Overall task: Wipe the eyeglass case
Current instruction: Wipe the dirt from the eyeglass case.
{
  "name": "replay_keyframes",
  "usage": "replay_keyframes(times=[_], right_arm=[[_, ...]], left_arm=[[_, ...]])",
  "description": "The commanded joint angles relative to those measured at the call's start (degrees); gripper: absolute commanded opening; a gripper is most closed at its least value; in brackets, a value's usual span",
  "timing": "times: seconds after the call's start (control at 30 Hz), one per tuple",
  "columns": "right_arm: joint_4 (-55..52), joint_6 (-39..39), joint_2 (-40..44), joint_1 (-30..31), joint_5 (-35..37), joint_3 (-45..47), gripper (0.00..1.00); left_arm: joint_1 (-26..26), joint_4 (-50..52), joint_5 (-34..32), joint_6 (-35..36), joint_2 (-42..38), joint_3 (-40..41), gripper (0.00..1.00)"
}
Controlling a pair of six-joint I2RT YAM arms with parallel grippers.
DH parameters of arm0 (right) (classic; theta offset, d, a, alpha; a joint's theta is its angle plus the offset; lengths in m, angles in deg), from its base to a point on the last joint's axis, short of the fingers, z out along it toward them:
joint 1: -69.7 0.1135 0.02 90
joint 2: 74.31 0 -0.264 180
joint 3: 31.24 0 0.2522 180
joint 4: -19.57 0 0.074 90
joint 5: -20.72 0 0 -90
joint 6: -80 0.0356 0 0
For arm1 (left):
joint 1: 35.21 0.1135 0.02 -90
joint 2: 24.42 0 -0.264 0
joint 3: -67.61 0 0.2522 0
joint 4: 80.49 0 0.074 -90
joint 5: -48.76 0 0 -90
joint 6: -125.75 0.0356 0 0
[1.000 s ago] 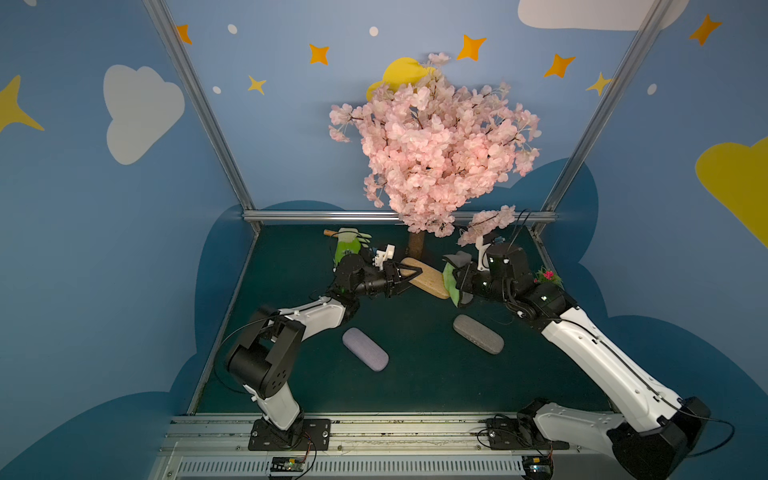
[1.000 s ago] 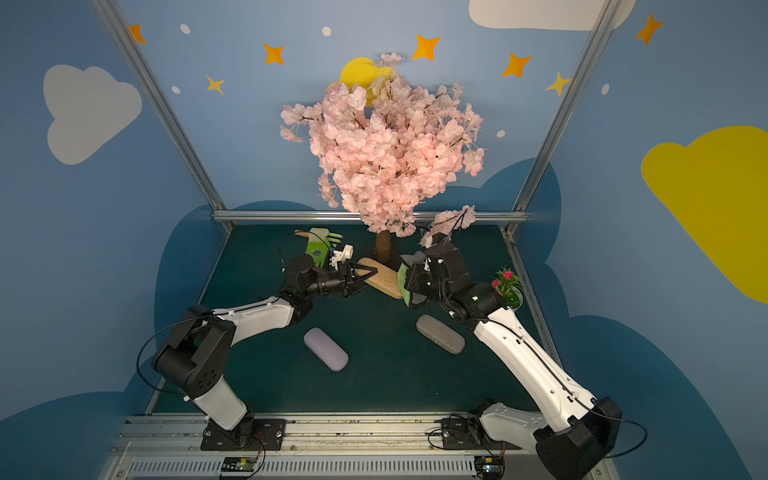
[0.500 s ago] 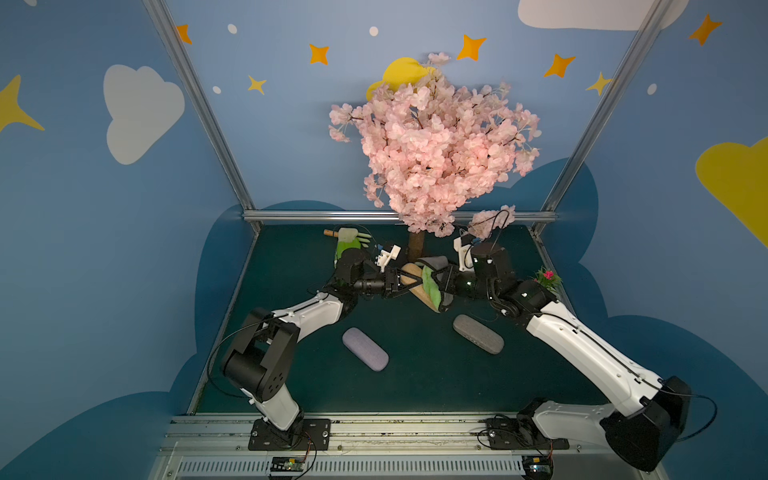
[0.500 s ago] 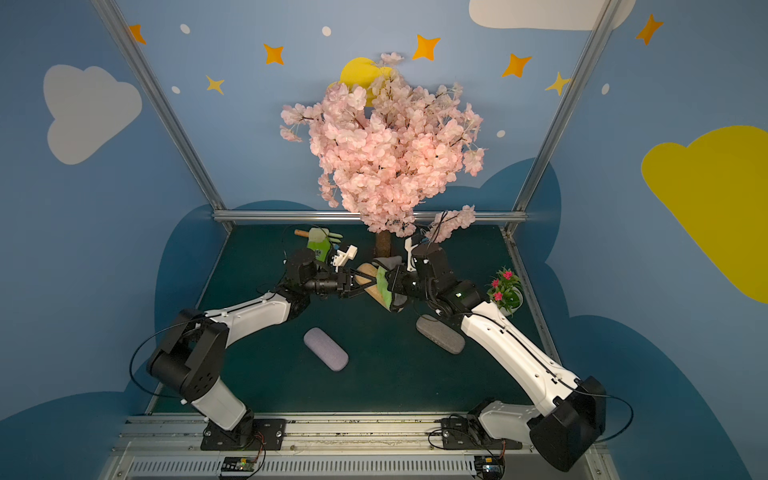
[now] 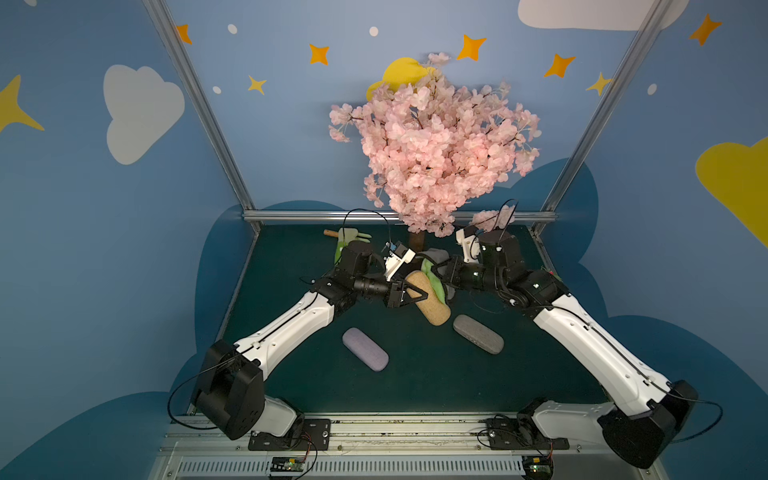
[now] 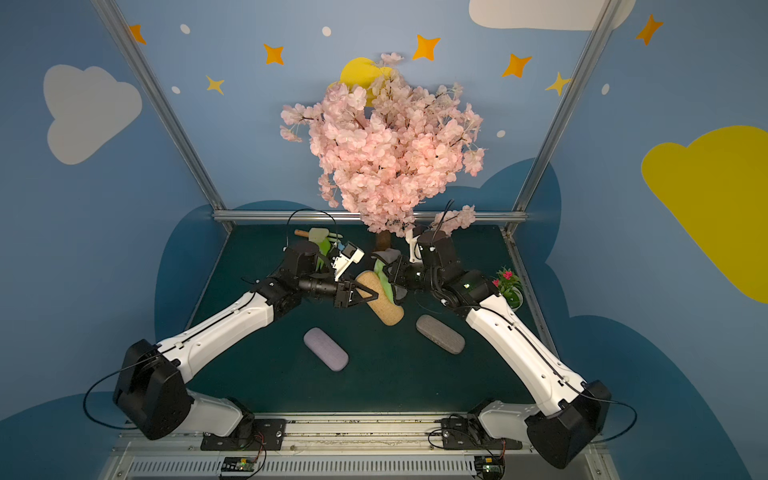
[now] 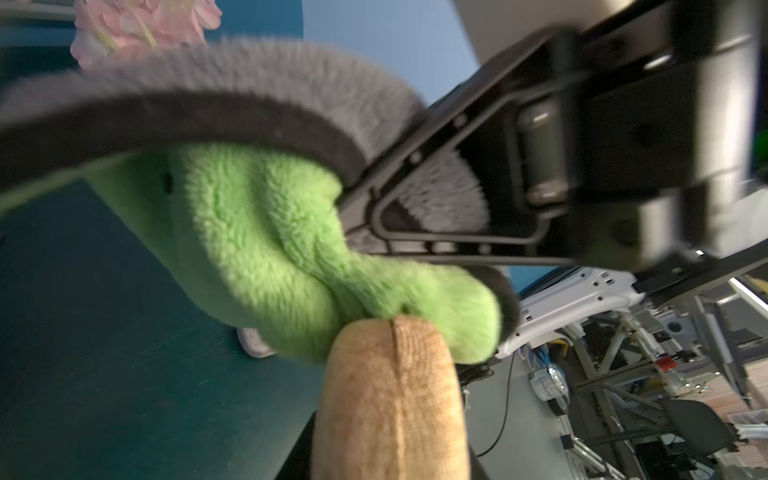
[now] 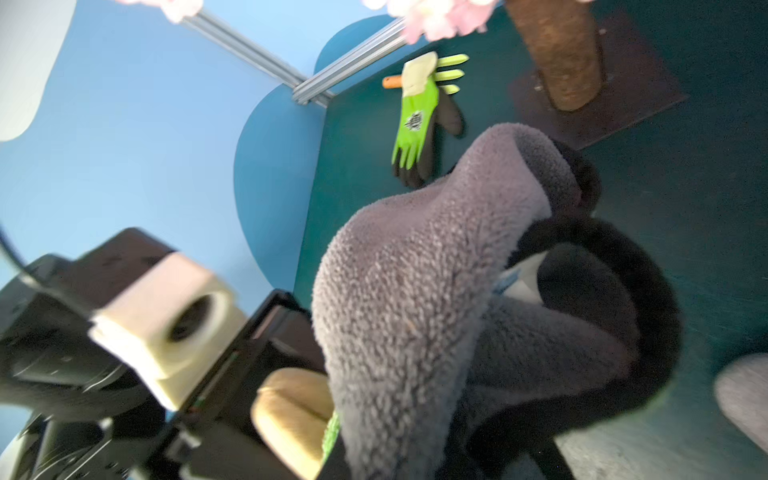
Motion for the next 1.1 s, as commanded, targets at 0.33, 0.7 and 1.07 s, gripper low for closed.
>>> replay_keyframes(times=[0.33, 0.7, 1.07], right_arm=[[5.9, 8.6, -2.8, 4.3, -1.6, 5.4, 0.0], [7.5, 7.7, -2.8, 5.1, -0.2, 3.5, 0.0], [10.1, 8.2, -7.8, 8.9, -1.7, -0.7, 0.0]], left_arm=[[-1.0, -4.5, -17.6, 8.7, -7.8, 4.5, 0.03], [0.5, -14.3, -23.3, -2.6, -7.1, 8.0, 0.03], [-1.5, -17.2, -27.0, -5.5, -4.8, 8.4, 0.03]])
